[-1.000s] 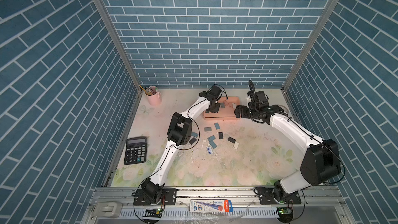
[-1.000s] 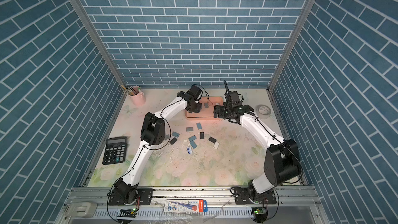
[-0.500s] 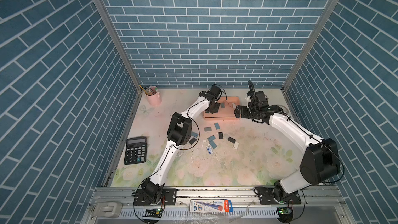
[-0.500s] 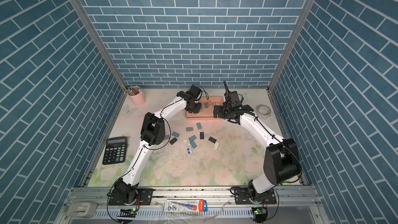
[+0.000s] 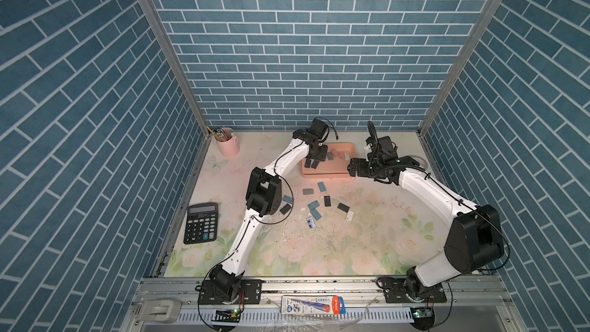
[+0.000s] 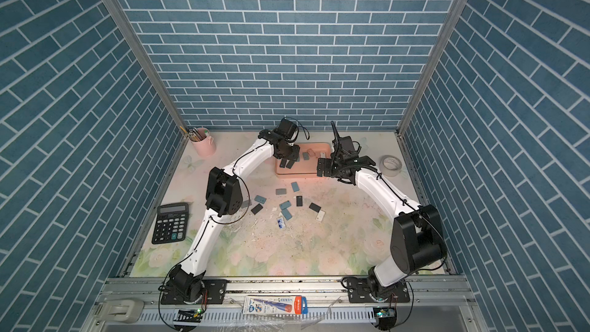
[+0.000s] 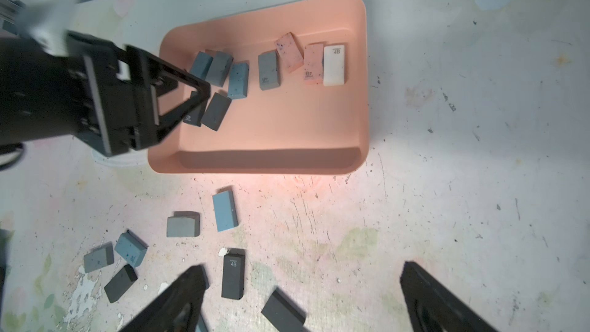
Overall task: Put the eraser in the storage box
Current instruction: Pick up the eraser from the center of the board.
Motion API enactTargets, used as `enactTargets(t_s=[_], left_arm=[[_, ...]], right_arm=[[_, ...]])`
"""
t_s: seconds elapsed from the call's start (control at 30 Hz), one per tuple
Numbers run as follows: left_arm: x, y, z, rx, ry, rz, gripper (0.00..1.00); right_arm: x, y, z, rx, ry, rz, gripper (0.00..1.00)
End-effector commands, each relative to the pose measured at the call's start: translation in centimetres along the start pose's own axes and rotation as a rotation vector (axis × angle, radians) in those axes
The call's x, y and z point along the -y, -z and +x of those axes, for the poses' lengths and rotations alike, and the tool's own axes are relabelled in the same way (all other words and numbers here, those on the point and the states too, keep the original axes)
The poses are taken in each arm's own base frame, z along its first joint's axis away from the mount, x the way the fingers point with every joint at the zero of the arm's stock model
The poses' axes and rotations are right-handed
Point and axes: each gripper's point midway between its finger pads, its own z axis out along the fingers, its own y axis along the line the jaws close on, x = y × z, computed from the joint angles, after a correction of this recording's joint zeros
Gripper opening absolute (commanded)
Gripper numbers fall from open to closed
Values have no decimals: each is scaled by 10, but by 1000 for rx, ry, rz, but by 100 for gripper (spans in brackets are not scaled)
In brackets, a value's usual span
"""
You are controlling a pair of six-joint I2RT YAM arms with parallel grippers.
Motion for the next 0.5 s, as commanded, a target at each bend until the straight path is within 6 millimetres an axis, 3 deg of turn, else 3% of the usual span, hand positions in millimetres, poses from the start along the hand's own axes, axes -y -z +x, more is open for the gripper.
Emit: enactTargets(t_s=[0.0, 0.1, 0.23, 0.47], left_arm=[[9, 71, -34, 118, 66, 91, 62], [9, 107, -36, 164, 102, 151, 75], [13, 153, -27, 221, 112, 207, 99], [17, 198, 22, 247, 176, 334, 100]], right_arm=[[21, -1, 33, -89, -32, 82, 93], [35, -10, 65, -176, -28, 173, 90], [32, -18, 106, -256, -12, 217, 88], [10, -27, 147, -309, -47, 218, 78]])
